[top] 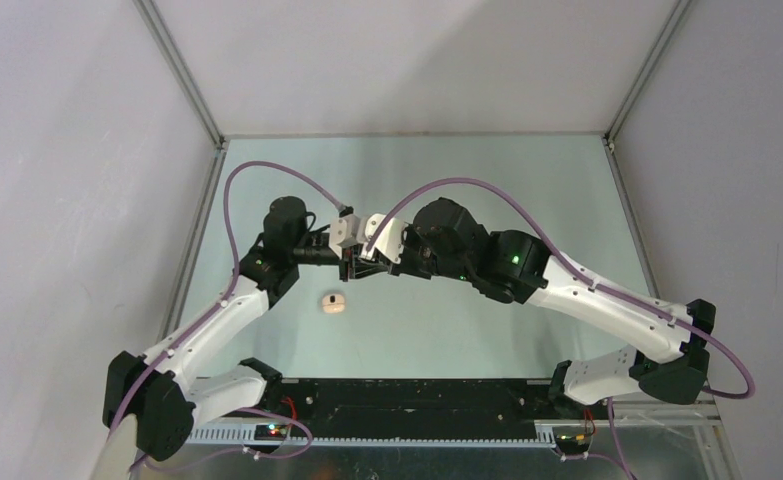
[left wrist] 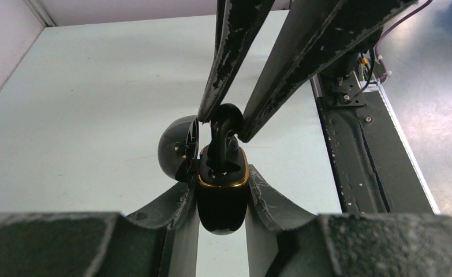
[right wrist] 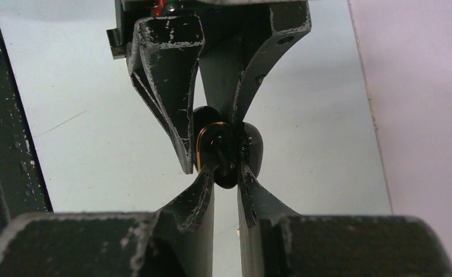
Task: Insert the wireless bluetooth earbuds into the charging case
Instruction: Insert the left earbud into the left side groove of the charging case.
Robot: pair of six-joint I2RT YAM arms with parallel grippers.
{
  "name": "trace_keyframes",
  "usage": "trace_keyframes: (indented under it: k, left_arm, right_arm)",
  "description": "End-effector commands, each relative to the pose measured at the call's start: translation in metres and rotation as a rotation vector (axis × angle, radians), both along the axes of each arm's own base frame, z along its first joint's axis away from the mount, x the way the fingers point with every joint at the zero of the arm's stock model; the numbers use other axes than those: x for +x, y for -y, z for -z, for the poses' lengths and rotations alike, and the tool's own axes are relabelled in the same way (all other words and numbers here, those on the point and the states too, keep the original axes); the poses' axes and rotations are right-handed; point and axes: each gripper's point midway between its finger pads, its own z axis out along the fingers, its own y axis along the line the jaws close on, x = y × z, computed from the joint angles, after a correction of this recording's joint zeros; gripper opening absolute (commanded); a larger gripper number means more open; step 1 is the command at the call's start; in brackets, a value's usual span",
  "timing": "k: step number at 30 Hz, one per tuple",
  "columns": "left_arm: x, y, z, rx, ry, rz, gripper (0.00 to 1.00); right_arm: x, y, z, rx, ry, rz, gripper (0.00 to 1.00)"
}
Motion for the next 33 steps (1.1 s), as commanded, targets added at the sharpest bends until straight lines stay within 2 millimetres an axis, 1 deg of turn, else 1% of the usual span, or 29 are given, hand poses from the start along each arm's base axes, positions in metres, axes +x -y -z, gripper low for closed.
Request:
trace_keyframes:
  k: [1, 8, 17, 21, 24, 33]
  left_arm:
    - [-0.004, 0.002, -0.011, -0.033, 0.032, 0.019, 0.01]
    - [-0.003, 0.003, -0.011, -0.037, 0.022, 0.018, 0.02]
    - [0.0, 0.002, -0.008, -0.031, 0.024, 0.0, 0.02]
    - [0.001, 0.002, -0.007, -0.031, 0.024, -0.003, 0.02]
    - [0.001, 0.002, -0.008, -0.033, 0.022, -0.002, 0.02]
    - [-0.001, 0.003, -0.011, -0.04, 0.019, 0.003, 0.02]
  right_arm:
    - [0.008, -0.005, -0.016, 0.056, 0.041, 0.033, 0.12]
    - [0.011, -0.008, -0.018, 0.064, 0.038, 0.058, 0.11]
    - [0.008, -0.009, -0.038, 0.107, 0.024, 0.056, 0.09]
    - [0.006, -0.008, -0.043, 0.113, 0.024, 0.051, 0.08]
    - [0.005, -0.009, -0.043, 0.113, 0.018, 0.045, 0.08]
    - [0.007, -0.012, -0.029, 0.087, 0.015, 0.042, 0.09]
